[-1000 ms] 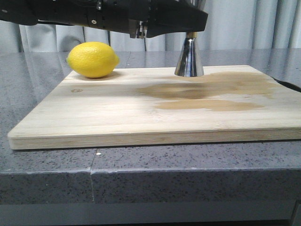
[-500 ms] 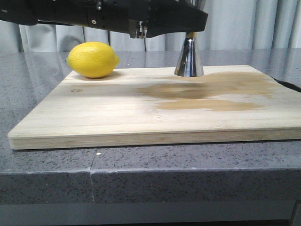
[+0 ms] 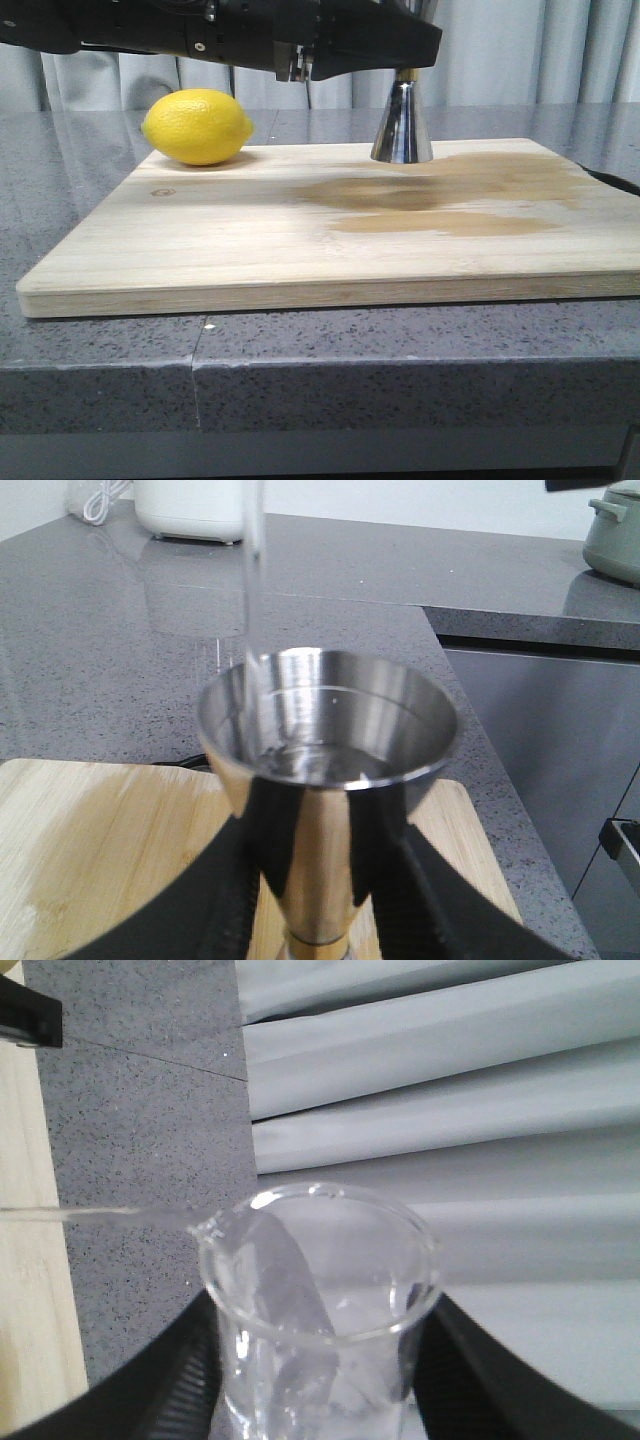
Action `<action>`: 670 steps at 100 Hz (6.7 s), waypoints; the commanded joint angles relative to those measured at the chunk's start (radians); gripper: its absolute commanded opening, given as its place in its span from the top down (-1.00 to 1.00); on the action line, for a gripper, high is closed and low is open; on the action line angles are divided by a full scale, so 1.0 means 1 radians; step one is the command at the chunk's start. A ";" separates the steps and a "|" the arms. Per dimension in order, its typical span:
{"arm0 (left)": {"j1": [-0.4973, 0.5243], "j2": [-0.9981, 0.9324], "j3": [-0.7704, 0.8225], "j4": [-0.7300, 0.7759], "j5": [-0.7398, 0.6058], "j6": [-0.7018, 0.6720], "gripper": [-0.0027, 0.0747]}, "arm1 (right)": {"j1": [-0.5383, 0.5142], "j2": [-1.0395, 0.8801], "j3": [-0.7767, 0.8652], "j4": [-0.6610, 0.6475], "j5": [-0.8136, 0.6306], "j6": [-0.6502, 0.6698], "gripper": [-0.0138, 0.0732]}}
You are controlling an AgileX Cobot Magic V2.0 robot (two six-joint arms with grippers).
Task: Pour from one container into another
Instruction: 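Tilt the beaker with the right gripper, pouring liquid into the jigger cup, then return the beaker upright and set it down on the board with the right gripper, then lower the jigger onto the board and release it with the left gripper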
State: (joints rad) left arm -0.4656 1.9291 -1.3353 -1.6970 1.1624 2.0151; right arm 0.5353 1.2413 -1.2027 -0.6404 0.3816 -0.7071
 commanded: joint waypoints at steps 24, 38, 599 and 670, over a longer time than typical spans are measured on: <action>-0.006 -0.053 -0.023 -0.073 0.099 0.002 0.47 | -0.001 -0.024 -0.038 -0.034 -0.071 -0.007 -0.05; -0.006 -0.053 -0.023 -0.073 0.099 0.002 0.47 | -0.001 -0.024 -0.038 -0.034 -0.071 -0.007 -0.05; 0.042 -0.025 -0.025 -0.144 0.024 0.151 0.48 | -0.255 -0.556 0.523 0.808 -0.191 0.378 -0.71; 0.044 0.041 -0.025 -0.108 0.073 0.151 0.23 | -0.255 -0.556 0.523 0.817 -0.179 0.378 -0.71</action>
State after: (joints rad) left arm -0.4217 2.0200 -1.3317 -1.7528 1.1547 2.1640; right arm 0.2797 0.6908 -0.6546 0.1742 0.2638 -0.3204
